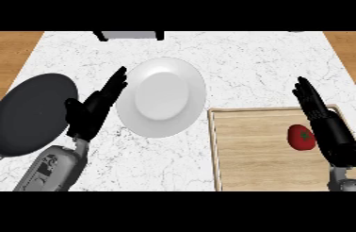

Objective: Pick the tomato from the tray and place it in the plate

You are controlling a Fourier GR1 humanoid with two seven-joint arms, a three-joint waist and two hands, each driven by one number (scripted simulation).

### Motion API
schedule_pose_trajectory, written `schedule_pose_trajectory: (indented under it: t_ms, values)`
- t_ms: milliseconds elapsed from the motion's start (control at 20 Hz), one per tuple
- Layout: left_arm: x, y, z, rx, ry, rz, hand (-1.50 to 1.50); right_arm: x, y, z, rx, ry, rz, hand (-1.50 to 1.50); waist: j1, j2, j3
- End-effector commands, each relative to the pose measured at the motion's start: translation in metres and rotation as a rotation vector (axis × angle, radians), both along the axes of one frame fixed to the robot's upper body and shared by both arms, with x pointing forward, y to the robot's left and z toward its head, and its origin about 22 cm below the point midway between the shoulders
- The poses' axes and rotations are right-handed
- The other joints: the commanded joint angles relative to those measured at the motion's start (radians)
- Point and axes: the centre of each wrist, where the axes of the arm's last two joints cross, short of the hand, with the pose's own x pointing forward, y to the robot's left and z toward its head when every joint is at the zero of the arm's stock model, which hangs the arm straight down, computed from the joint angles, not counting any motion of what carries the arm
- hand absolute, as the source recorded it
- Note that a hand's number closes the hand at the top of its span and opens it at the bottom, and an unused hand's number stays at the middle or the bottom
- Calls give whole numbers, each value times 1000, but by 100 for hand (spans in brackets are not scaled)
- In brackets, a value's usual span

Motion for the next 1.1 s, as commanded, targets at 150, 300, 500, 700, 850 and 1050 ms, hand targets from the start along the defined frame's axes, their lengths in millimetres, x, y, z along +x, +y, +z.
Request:
schedule_pose_trajectory:
  t_ms: [150,300,500,700,850,1050]
  values:
    - [-26,45,-26,62,-55,168,0,33,23,19,214,97,-209,150,36,19,-21]
    - [-20,53,-23,59,-24,191,0,18,-48,28,-462,49,-314,150,41,33,-62]
    - [-39,66,-48,40,-20,244,0,19,36,-21,5,-106,-681,-150,20,20,-20]
    - [-55,79,-57,10,-5,265,0,-1,70,-52,-84,-200,-657,-150,11,17,-19]
    - [-40,84,-65,35,-32,265,0,-11,67,-39,-164,-213,-713,-150,-2,18,-21]
    - [-48,69,-70,26,-20,264,0,-29,49,-9,-219,-195,-811,-150,-2,16,-21]
